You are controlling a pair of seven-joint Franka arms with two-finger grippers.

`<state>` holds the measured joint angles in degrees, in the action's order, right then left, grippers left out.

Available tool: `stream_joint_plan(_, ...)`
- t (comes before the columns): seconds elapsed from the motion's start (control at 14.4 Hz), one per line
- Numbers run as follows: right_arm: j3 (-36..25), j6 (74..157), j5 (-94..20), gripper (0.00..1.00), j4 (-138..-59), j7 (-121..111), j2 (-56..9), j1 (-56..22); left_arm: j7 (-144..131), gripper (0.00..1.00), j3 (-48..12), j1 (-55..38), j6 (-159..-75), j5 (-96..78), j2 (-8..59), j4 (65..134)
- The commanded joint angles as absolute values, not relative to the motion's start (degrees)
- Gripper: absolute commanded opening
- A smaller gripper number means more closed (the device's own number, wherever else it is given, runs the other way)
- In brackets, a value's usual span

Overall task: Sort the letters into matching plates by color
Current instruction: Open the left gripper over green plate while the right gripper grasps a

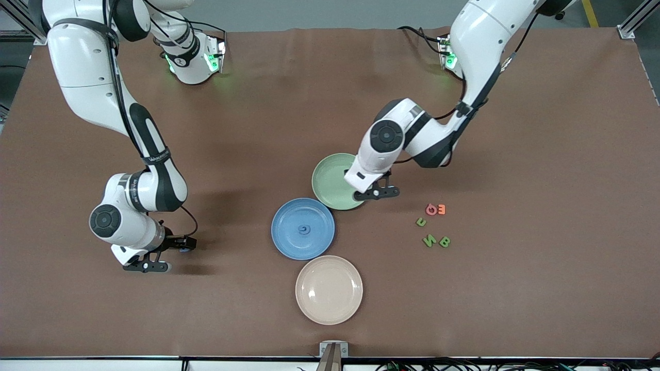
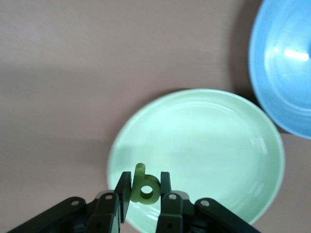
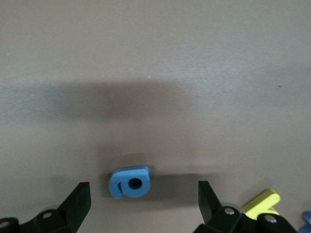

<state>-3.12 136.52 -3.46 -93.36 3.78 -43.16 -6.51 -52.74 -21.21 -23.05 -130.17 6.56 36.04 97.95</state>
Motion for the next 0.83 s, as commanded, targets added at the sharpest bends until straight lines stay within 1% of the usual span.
stream_joint_plan(0.0, -2.11, 138.16, -3.6, 0.94, -96.41, 3.43, -40.87, -6.06, -56.51, 0.18, -20.22, -26.53, -127.89, 7.47, 39.89, 92.73)
stream_joint_plan(0.07, -2.2, 138.43, -3.6, 0.91, -96.5, 3.43, -40.96, -6.24, -56.86, 0.19, -19.61, -27.85, -127.36, 7.47, 40.34, 92.38)
stream_joint_plan(0.21, -2.11, 138.43, -3.6, 0.81, -96.68, 3.43, -40.96, -6.24, -57.91, 0.19, -18.55, -29.7, -126.74, 7.47, 40.43, 92.37)
stream_joint_plan(0.35, -2.11, 138.43, -3.6, 0.7, -96.59, 3.43, -41.04, -6.33, -59.06, 0.2, -18.63, -30.14, -126.65, 7.47, 40.52, 92.46)
stream_joint_plan(0.49, -2.11, 138.43, -3.6, 0.64, -96.5, 3.6, -41.04, -6.33, -60.81, 0.2, -18.63, -31.29, -126.74, 7.38, 40.95, 92.46)
stream_joint_plan(0.56, -2.11, 138.43, -3.6, 0.58, -96.5, 3.6, -41.13, -6.42, -61.43, 0.21, -18.55, -31.55, -126.65, 7.38, 40.96, 92.55)
stream_joint_plan(0.63, -2.11, 138.43, -3.6, 0.52, -96.42, 3.6, -41.13, -6.42, -61.52, 0.22, -18.54, -31.55, -126.65, 7.47, 41.04, 92.64)
stream_joint_plan(0.77, -2.02, 138.43, -3.6, 0.33, -96.33, 3.78, -41.13, -6.42, -61.52, 0.25, -18.54, -31.55, -126.65, 7.56, 41.13, 92.64)
